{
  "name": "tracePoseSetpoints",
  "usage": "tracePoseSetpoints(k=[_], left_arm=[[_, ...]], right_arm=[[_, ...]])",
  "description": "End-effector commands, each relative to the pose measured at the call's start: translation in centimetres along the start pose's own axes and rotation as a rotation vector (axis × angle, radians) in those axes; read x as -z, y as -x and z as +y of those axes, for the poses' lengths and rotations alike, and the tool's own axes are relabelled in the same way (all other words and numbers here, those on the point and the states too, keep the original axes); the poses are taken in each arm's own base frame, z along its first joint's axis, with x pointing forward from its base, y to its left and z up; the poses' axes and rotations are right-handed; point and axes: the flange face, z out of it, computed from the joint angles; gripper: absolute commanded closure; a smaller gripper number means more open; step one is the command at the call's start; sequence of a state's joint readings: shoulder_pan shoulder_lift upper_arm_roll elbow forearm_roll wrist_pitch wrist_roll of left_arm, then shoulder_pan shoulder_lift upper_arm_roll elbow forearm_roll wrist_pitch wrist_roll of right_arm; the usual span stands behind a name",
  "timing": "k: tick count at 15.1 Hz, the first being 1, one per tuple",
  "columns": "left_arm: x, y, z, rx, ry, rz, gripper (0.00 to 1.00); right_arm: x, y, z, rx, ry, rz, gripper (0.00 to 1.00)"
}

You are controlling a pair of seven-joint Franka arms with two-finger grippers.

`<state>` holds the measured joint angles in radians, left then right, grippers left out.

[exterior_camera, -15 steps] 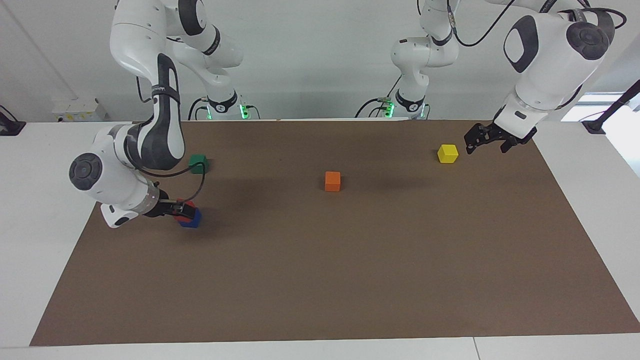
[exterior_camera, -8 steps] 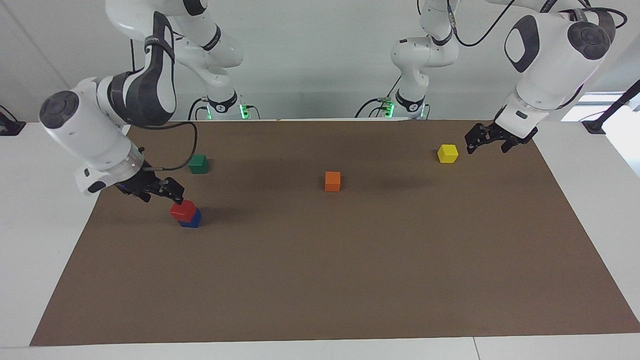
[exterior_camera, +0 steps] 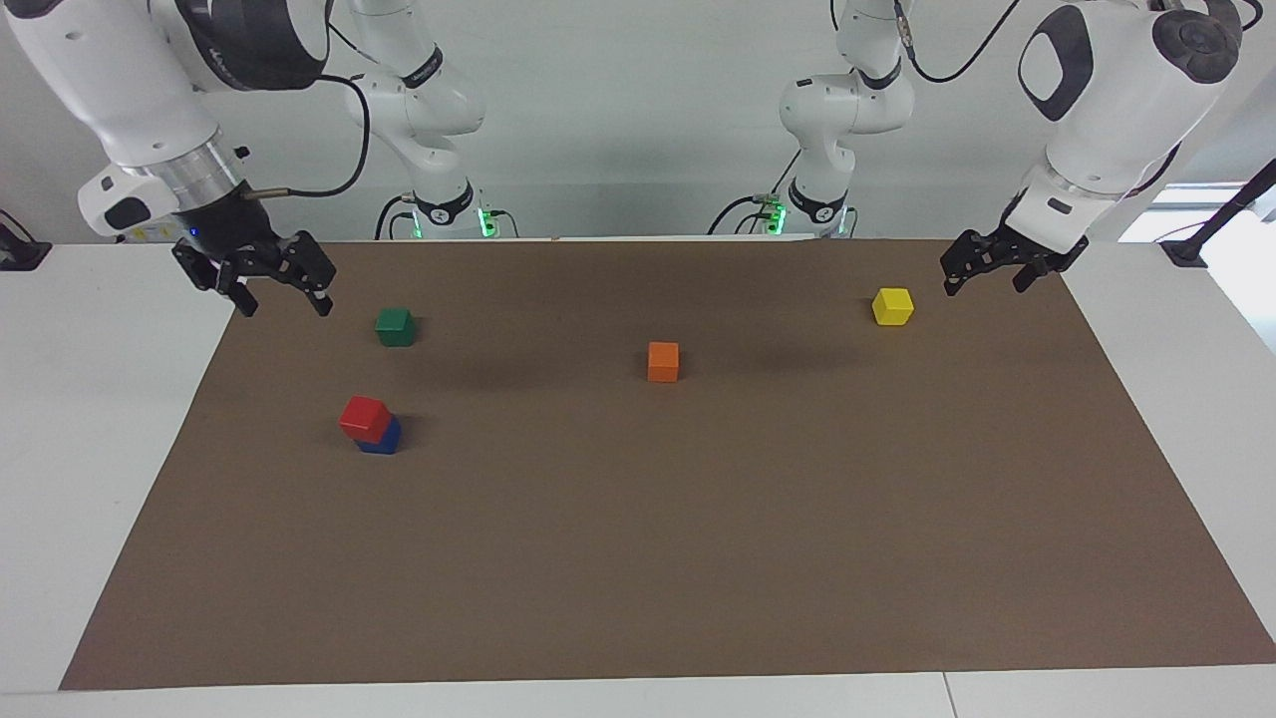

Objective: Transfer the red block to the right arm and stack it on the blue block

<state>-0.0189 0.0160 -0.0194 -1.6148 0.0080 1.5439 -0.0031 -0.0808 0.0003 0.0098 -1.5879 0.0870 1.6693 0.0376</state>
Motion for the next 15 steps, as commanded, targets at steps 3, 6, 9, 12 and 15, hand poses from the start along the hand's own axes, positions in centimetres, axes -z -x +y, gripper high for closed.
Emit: tracePoseSetpoints(k=[3, 6, 9, 12, 15], left_arm=[[0.7, 1.2, 0.0, -0.009, 0.001, -0.013, 0.00], [0.6, 0.9, 1.0, -0.030, -0.004, 0.009, 0.00], [0.6, 0.9, 2.1, -0.050, -0.004, 0.007, 0.00], [0.7, 1.0, 2.0, -0.046, -0.002, 0.009, 0.00], [0.7, 0.9, 2.0, -0.044, -0.002, 0.010, 0.00]], right_arm=[[0.1, 2.0, 1.0, 0.042, 0.103, -0.081, 0.00], [0.2, 2.0, 1.2, 0.037, 0.114, -0.077, 0.00], [0.2, 1.8, 1.5, 0.038, 0.127, -0.071, 0.00], [0.2, 2.0, 1.2, 0.043, 0.126, -0.075, 0.00], [0.1, 2.1, 1.2, 0.046, 0.121, -0.086, 0.00]])
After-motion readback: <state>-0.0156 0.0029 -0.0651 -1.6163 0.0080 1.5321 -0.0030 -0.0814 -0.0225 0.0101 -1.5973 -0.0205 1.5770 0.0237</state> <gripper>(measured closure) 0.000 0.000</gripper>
